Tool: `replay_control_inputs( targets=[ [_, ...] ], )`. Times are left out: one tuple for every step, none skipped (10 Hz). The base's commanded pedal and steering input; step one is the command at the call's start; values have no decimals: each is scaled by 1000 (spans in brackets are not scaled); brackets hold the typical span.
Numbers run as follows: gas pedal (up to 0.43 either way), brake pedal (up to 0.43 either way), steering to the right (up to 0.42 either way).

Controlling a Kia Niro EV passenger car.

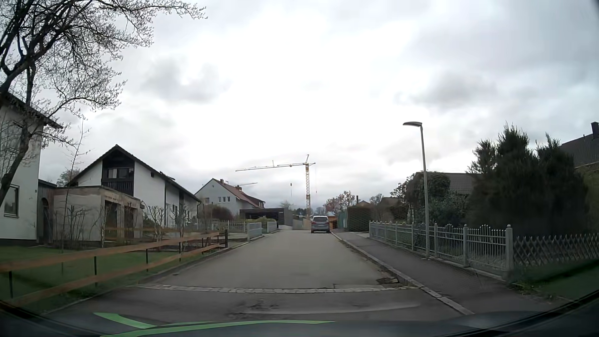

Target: Follow the waypoints while adhering to traffic rules and regulations

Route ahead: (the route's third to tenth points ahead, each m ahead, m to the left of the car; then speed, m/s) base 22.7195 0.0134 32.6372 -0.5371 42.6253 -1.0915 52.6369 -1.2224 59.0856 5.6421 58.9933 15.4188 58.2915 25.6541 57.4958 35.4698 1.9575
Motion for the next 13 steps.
replay_control_inputs(
  targets=[
    [197,0,19],
    [197,0,19],
    [197,0,16],
    [197,0,12],
    [197,0,11],
    [197,0,9],
    [189,0,9],
    [189,0,9],
    [177,0,9],
    [138,0,9],
    [130,0,9],
    [79,0,9],
    [79,0,10]
  ],
)
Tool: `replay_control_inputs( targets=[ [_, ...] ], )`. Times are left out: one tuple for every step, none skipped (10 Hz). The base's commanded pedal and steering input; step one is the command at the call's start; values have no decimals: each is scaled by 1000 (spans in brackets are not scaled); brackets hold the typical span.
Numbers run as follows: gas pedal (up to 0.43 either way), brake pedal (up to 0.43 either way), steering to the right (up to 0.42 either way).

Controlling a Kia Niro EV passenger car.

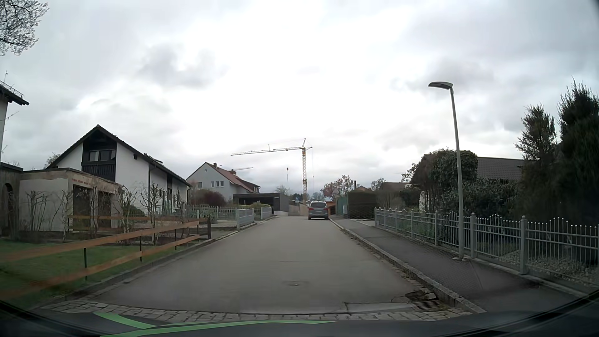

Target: Follow the waypoints while adhering to traffic rules and regulations

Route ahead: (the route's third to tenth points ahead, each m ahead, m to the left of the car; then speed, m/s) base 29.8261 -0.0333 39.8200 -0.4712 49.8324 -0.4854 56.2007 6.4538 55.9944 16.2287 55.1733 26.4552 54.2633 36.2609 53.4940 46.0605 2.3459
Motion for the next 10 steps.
replay_control_inputs(
  targets=[
    [59,0,12],
    [59,0,12],
    [59,0,12],
    [47,0,12],
    [20,0,12],
    [20,0,12],
    [20,0,15],
    [8,0,15],
    [8,0,15],
    [8,0,15]
  ],
)
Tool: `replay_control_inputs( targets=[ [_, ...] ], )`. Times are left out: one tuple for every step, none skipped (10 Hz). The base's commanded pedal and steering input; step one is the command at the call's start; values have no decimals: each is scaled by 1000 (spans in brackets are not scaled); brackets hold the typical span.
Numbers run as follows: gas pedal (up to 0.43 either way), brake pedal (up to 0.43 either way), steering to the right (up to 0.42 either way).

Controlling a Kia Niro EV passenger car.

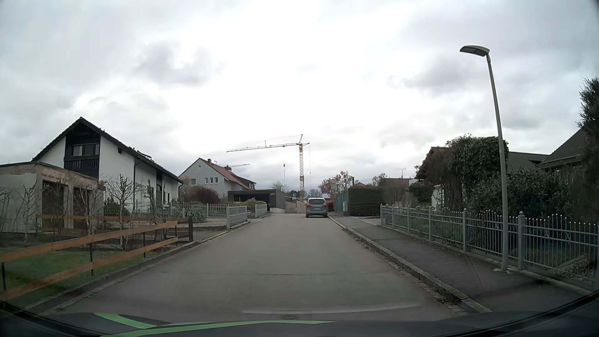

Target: Follow the waypoints while adhering to traffic rules and regulations

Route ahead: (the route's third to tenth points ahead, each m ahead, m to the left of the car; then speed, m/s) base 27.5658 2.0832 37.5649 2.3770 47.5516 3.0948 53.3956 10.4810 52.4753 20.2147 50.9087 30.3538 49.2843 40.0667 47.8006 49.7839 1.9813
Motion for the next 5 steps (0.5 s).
replay_control_inputs(
  targets=[
    [8,0,14],
    [20,0,14],
    [20,0,15],
    [20,0,15],
    [20,0,18]
  ],
)
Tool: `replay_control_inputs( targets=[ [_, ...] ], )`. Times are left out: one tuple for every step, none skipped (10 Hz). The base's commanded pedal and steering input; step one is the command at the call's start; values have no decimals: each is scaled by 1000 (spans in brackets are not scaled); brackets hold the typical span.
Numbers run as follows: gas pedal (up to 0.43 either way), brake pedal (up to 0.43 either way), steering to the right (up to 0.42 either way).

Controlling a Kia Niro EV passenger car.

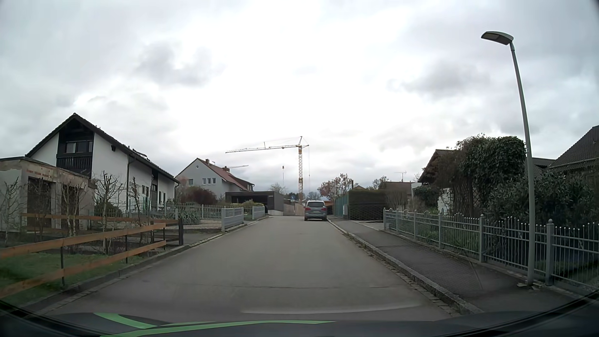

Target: Follow the waypoints while adhering to traffic rules and regulations

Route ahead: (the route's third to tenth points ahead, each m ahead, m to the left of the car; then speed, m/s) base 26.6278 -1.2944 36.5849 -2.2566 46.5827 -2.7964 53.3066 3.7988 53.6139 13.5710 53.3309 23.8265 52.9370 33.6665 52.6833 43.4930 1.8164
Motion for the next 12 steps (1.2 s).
replay_control_inputs(
  targets=[
    [20,0,18],
    [20,0,18],
    [20,0,18],
    [20,0,18],
    [20,0,18],
    [28,0,20],
    [67,0,19],
    [67,0,19],
    [67,0,19],
    [118,0,19],
    [169,0,19],
    [169,0,20]
  ],
)
